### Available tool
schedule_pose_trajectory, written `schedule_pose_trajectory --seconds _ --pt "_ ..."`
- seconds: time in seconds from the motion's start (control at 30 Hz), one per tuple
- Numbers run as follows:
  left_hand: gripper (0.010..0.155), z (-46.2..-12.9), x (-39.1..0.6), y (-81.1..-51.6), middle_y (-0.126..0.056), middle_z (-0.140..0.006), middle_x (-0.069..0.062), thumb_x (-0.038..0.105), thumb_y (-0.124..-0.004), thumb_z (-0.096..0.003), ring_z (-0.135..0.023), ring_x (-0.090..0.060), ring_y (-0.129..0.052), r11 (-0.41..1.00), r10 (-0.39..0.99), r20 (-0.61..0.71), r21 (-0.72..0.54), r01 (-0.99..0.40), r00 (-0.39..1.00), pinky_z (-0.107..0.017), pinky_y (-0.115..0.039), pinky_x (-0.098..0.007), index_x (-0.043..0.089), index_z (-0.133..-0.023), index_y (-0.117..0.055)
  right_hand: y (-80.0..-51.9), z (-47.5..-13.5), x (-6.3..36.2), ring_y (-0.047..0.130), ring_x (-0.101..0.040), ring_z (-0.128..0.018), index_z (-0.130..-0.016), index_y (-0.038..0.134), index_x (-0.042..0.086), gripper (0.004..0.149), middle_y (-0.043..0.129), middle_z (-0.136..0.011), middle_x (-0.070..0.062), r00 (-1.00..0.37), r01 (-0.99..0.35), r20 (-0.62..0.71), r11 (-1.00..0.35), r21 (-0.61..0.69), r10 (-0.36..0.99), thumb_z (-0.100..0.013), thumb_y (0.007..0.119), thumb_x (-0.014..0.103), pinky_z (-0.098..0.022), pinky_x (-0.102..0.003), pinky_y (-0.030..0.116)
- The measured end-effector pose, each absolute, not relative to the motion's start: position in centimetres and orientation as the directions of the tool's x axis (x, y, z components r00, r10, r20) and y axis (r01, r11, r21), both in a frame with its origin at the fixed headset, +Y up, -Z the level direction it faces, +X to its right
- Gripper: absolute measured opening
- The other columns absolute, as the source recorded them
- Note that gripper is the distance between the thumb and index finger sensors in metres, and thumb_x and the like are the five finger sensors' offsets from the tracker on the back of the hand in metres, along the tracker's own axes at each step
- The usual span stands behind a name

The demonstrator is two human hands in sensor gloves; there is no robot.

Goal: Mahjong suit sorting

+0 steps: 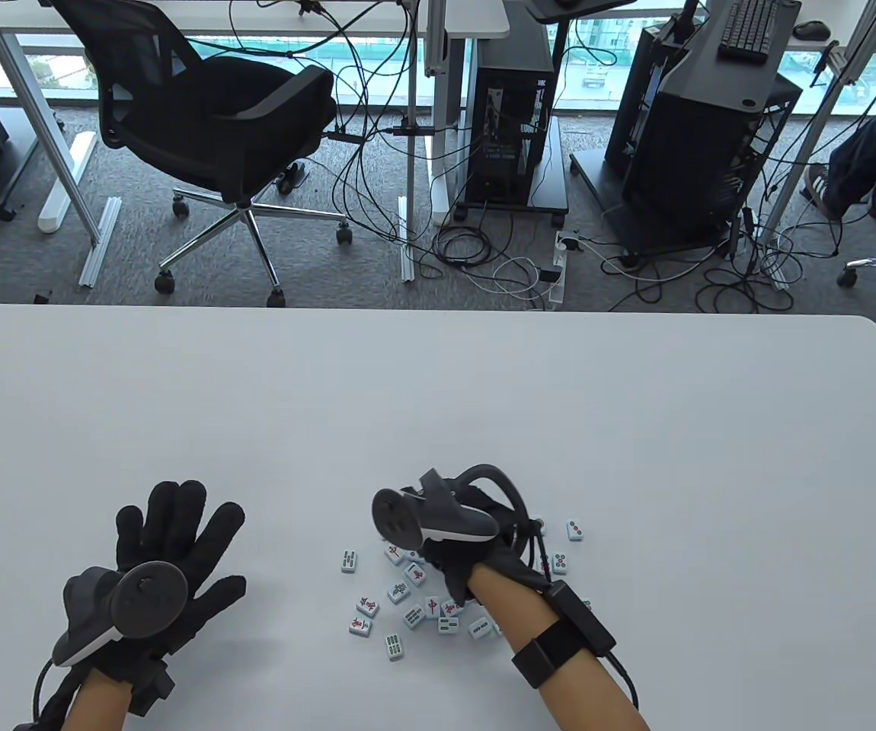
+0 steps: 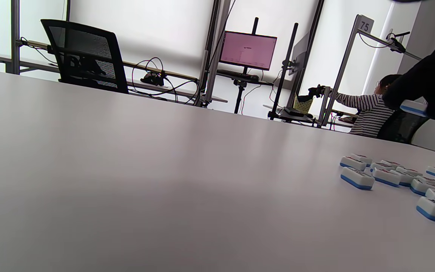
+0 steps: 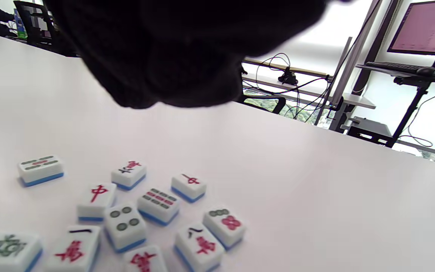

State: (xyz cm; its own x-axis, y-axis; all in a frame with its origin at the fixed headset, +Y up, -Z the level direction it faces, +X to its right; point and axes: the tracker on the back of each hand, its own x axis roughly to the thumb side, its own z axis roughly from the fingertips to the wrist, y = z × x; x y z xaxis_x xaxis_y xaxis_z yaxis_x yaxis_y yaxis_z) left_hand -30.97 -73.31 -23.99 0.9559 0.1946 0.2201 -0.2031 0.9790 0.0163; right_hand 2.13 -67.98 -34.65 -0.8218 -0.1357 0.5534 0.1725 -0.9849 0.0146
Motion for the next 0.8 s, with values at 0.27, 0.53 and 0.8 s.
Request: schedule_pose_trajectory --seconds 0.27,0.53,0.8 --pt "0.080 -23.9 -30.8 -73.2 0.013 -0.112 0.019 0.076 -0.055 -0.0428 -0.109 -0.015 0.016 0.982 0.181 0.218 0.011 -0.188 0.959 -0.075 0.006 -0.051 0.049 -0.110 -0.021 -69.8 -36.7 10.8 0.087 -0.010 -0.013 -0.093 0.076 0.010 0.057 0.096 -0.043 -0.002 -0.899 0.244 0.387 -0.969 0.049 -0.206 -0.043 0.088 0.034 -0.010 -0.025 0.079" --pt "0.080 -23.9 -30.8 -73.2 0.012 -0.113 0.019 0.076 -0.055 -0.0428 -0.109 -0.015 0.016 0.984 0.176 0.208 -0.002 -0.179 0.962 -0.076 0.006 -0.051 0.049 -0.110 -0.022 -74.5 -37.2 14.6 0.087 -0.010 -0.013 -0.092 0.077 0.011 0.055 0.096 -0.043 -0.002 -0.914 0.303 0.324 -0.942 0.145 -0.245 -0.043 0.087 0.034 -0.010 -0.025 0.079" --pt "0.080 -23.9 -30.8 -73.1 0.012 -0.113 0.018 0.076 -0.055 -0.0429 -0.109 -0.015 0.016 0.984 0.179 0.197 -0.013 -0.180 0.964 -0.076 0.006 -0.051 0.049 -0.110 -0.022 -75.8 -37.6 15.2 0.087 -0.009 -0.013 -0.092 0.078 0.013 0.054 0.096 -0.043 -0.001 -0.915 0.320 0.311 -0.930 0.178 -0.256 -0.043 0.087 0.034 -0.010 -0.025 0.079"
